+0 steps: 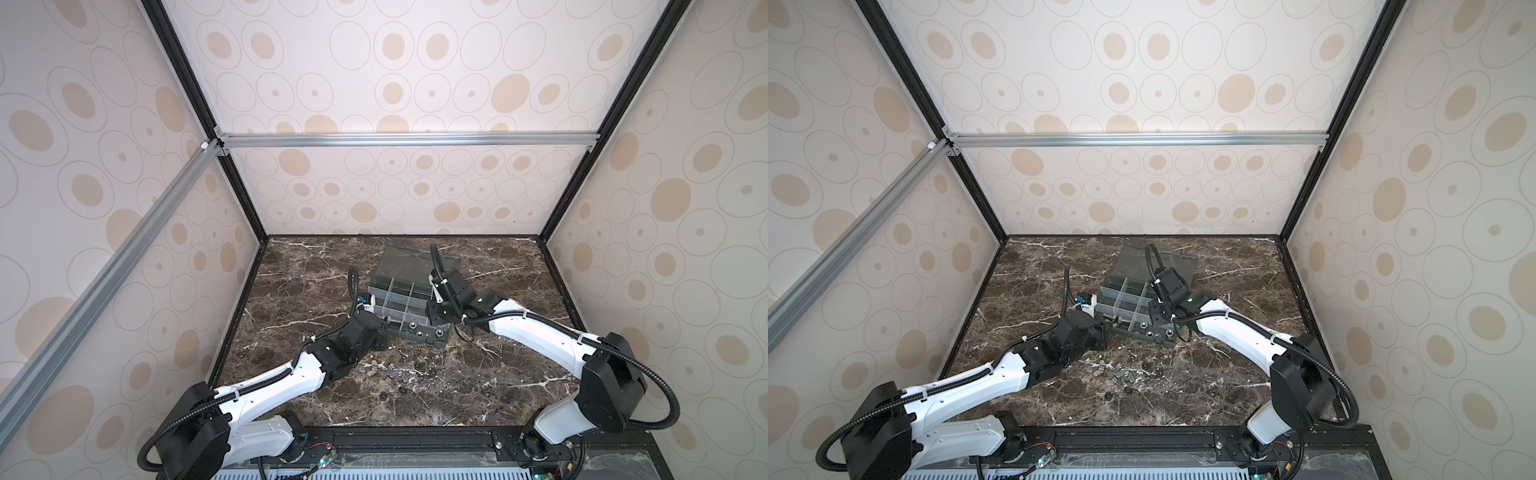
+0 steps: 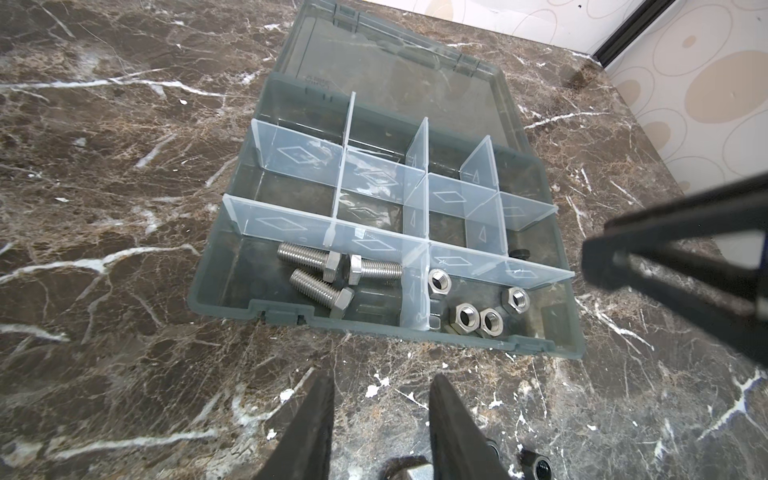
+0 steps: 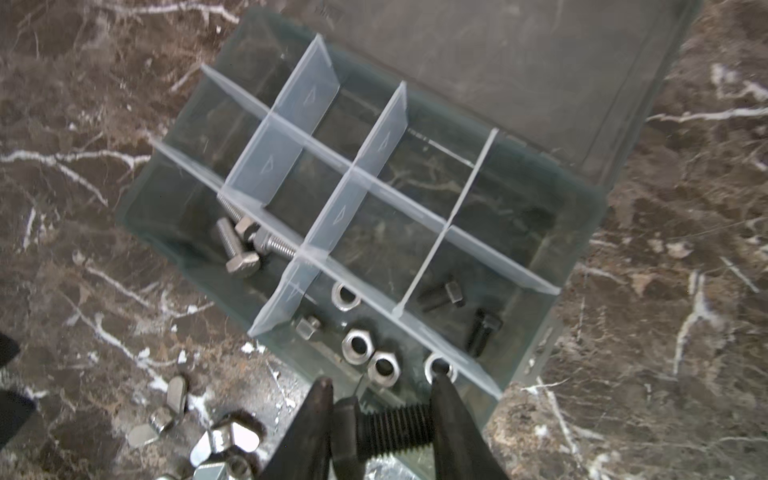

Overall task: Sort the screws and nuts into containers
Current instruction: 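Lift the black bolt with the right gripper and carry it over the compartment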

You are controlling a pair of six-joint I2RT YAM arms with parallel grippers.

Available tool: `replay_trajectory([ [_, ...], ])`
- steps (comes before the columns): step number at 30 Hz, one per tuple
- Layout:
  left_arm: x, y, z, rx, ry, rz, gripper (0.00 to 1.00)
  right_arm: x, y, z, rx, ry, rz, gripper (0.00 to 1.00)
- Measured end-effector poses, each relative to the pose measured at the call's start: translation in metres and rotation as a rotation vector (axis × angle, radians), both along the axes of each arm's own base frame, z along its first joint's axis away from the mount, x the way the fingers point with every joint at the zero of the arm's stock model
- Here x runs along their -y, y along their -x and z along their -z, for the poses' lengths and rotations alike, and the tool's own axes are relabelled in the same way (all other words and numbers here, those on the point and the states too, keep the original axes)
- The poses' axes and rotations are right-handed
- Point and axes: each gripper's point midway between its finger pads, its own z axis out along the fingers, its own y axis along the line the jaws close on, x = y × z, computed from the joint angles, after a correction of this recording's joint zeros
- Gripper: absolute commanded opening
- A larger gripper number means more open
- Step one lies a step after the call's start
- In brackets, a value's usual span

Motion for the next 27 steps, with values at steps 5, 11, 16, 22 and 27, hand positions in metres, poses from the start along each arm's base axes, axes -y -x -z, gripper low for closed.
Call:
replay_trajectory([
  [5,-0.002,0.002,-0.010,0.023,0.025,-0.001,0.38,0.010,-0.023,0.004,0.012,0.011,0.053,0.30],
  [11,-0.004,0.004,-0.014,0.031,0.036,0.001,0.38,0.014,-0.029,0.022,-0.017,0.037,0.069,0.30],
  [16,-0.005,0.006,-0.012,0.021,0.028,0.005,0.39,0.018,-0.034,0.027,-0.024,0.036,0.092,0.33],
  [22,-0.003,0.007,-0.008,0.007,0.024,0.015,0.39,0.020,-0.035,0.029,-0.024,0.031,0.107,0.37],
  [27,-0.001,0.007,-0.003,-0.007,0.018,0.023,0.38,0.021,-0.036,0.029,-0.022,0.027,0.121,0.58],
])
